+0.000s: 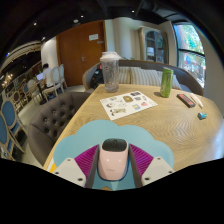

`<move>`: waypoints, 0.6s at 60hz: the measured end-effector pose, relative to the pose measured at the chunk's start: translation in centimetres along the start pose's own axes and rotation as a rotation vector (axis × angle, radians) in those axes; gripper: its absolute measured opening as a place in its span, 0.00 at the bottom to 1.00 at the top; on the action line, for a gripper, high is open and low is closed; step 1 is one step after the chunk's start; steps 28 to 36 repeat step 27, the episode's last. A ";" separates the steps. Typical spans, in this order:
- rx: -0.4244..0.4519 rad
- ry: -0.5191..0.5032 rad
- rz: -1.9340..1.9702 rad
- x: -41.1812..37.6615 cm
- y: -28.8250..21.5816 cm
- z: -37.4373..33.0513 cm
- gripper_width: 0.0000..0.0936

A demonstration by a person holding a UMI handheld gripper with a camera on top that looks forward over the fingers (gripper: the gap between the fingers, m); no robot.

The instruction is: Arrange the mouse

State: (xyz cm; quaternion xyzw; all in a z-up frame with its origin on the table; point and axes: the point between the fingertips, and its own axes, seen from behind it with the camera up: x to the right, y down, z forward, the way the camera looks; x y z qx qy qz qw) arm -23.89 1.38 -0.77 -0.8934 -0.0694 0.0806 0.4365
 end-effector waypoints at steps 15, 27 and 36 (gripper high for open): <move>0.031 -0.097 -0.092 1.8 0.8 -6.0 0.90; 0.052 -0.126 -0.073 7.3 3.3 -11.7 0.91; 0.052 -0.126 -0.073 7.3 3.3 -11.7 0.91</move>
